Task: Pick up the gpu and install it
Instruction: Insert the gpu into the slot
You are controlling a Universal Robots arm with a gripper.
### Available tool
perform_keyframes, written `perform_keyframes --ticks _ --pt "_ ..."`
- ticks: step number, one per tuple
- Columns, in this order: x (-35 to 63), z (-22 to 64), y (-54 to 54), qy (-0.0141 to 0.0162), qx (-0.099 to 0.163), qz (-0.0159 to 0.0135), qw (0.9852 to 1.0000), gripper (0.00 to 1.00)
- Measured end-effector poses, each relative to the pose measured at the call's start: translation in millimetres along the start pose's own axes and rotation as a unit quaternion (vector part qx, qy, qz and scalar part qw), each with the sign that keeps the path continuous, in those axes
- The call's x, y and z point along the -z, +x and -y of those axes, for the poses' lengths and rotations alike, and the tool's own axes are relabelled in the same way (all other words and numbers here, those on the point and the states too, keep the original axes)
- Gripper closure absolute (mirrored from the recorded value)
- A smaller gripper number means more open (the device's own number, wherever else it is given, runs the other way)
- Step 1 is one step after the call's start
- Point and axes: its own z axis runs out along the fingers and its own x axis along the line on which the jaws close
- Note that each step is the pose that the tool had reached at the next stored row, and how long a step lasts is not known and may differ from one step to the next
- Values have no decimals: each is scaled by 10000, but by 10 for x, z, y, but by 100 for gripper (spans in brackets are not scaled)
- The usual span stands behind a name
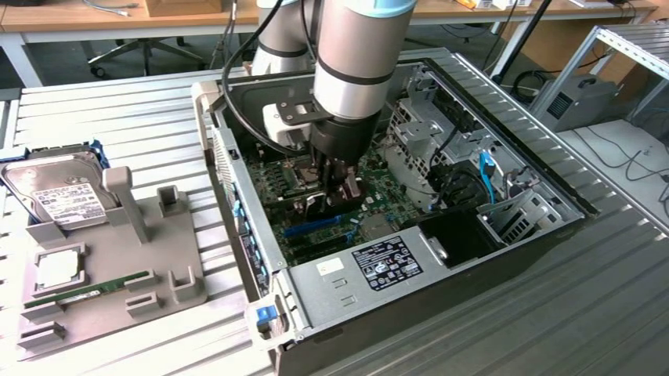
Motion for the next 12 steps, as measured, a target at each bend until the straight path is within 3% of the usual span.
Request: perform_keyframes --ticks 12 --pt "-59 -5 1 -1 0 -1 10000 73"
